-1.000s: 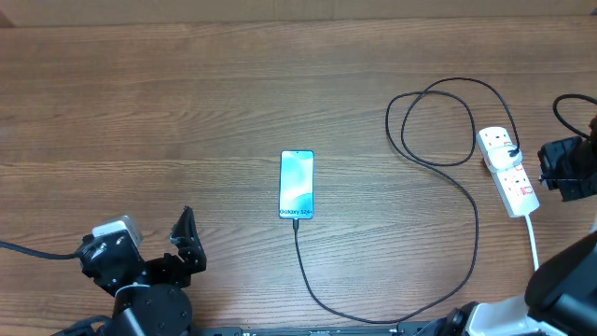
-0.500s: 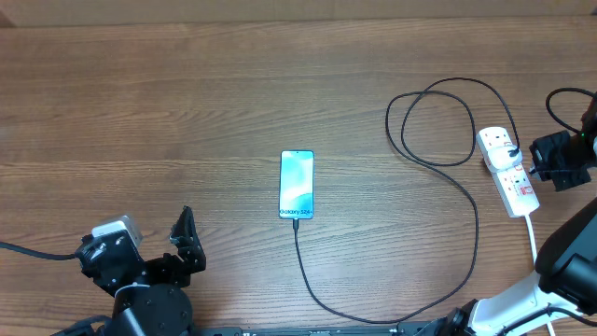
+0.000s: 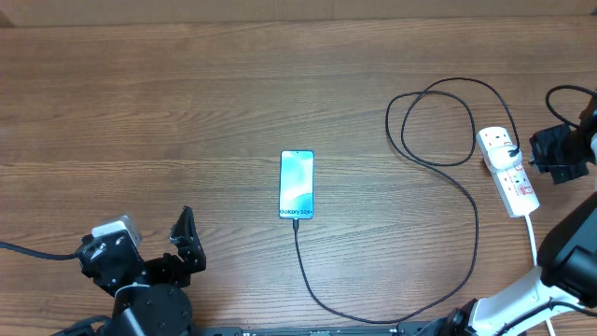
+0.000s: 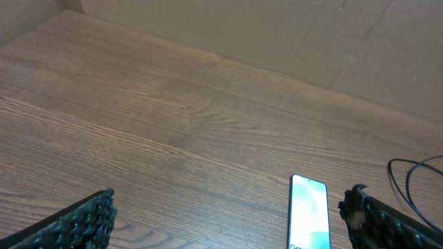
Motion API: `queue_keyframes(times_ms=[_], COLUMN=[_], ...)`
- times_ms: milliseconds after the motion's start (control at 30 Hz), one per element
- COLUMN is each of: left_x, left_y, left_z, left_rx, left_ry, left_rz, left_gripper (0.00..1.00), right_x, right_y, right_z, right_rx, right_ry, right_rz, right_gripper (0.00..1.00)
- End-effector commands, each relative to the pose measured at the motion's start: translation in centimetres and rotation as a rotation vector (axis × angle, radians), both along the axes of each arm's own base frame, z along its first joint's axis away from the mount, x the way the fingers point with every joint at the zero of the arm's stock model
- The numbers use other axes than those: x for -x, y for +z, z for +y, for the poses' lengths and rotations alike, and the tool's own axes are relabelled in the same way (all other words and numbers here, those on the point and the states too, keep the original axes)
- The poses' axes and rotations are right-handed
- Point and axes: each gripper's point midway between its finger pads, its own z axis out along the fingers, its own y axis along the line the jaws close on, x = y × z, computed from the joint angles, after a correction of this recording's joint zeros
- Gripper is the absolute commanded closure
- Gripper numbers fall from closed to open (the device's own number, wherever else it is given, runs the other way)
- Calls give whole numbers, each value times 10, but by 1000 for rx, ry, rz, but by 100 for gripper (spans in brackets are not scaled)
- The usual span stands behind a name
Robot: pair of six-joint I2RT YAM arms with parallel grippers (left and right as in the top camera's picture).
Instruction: Plug charger to phone and switch on socket
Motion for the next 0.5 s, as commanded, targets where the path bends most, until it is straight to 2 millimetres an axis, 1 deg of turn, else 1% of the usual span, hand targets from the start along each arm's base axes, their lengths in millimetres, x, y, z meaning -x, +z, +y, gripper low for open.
queue_keyframes(times_ms=[0, 100, 300, 400, 467], left_x=[0, 0, 1, 0, 0], left_y=[0, -1, -1, -1, -1], left_z=[2, 1, 0, 0, 0], left_rx=[-5, -3, 0, 0, 1], left_ry=[4, -1, -7, -6, -6], left_rz=[-12, -8, -4, -4, -4], left_gripper=[0, 0, 1, 0, 0], right_x=[-6, -8, -14, -16, -18], right_y=[-10, -15, -16, -21, -29], right_z=[0, -2, -5, -3, 2], right_rx=[-19, -17, -4, -9, -16], right_ry=[3, 5, 7, 15, 28], right_rz=[11, 14, -7, 1, 13], right_gripper=[96, 96, 96, 96, 96])
